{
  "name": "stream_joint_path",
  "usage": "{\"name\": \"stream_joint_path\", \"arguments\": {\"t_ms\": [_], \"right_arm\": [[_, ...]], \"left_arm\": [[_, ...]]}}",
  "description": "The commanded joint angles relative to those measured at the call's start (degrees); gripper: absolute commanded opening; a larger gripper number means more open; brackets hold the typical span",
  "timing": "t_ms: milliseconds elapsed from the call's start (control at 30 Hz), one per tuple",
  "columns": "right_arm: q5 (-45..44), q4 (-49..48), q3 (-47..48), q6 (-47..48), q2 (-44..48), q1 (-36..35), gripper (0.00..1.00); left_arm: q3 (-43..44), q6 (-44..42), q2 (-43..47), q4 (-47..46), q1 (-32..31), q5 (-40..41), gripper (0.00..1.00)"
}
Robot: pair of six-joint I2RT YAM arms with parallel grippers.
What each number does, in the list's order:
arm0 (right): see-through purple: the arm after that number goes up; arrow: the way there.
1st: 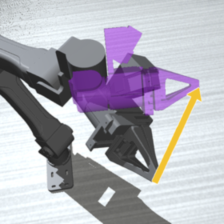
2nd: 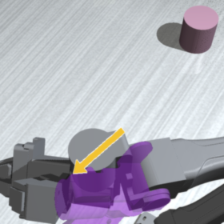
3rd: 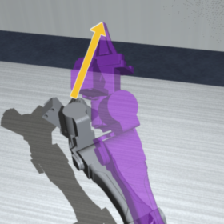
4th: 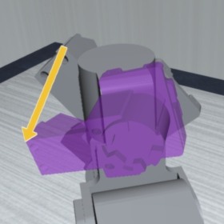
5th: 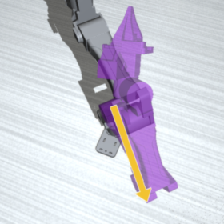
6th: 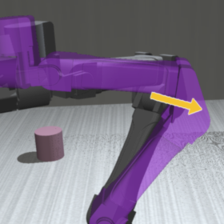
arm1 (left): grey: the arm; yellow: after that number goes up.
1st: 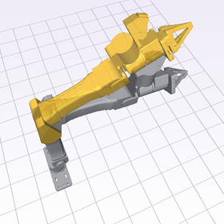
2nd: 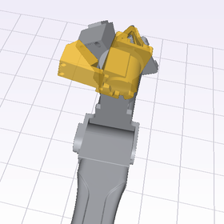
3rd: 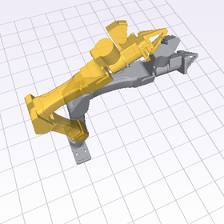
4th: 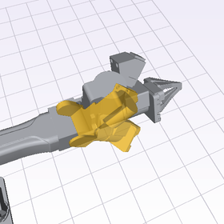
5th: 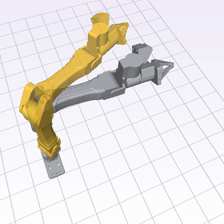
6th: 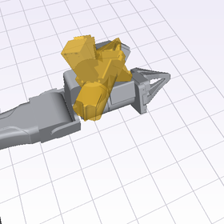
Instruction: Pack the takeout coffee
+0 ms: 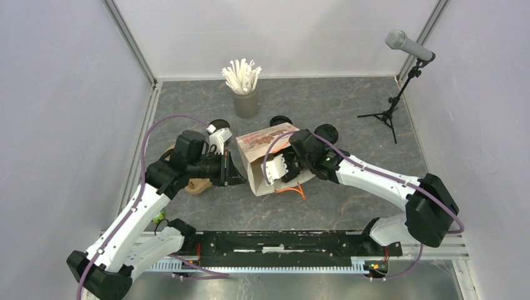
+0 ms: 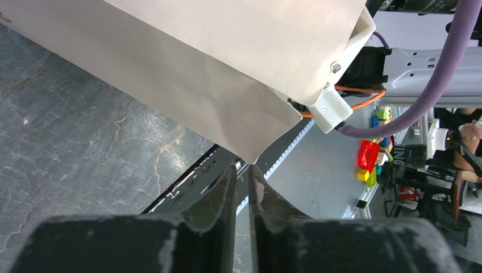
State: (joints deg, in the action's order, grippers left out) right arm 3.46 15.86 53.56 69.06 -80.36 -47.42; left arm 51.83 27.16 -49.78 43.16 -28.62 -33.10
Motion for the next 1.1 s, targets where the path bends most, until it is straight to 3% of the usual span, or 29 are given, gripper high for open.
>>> {"name": "stream_joint_path", "arguments": {"t_ms": [0,167,400,567,767,1067], "right_arm": [[0.92,0.61,2.79,-0.80,2.37,-0.35,0.76],[1.61,0.79,3.33,-1.65,2.22,-0.39,0.74],[2.46,0.76,4.18,-2.42,1.85,-0.62,0.67],[3.52,1.13,4.44,-2.88,1.69,-0.56,0.62],[4.83,0.97,4.21,-3.20,1.04,-0.58,0.49],[5.90,-2.79,3.72,-4.42,-0.30,-0.57,0.35]], "left_arm": [[2.13,1.87,0.75,-1.67,0.02,-0.97,0.26],[0.64,4.10,1.56,-3.36,0.03,-2.73,0.49],[-1.47,6.40,0.11,-8.66,-0.05,-1.74,0.56],[-0.42,6.77,-2.93,-9.85,-0.15,0.77,0.57],[0.11,6.06,-3.62,-8.82,-0.37,3.16,0.54],[0.64,5.47,-3.99,-8.22,-0.61,3.48,0.41]]}}
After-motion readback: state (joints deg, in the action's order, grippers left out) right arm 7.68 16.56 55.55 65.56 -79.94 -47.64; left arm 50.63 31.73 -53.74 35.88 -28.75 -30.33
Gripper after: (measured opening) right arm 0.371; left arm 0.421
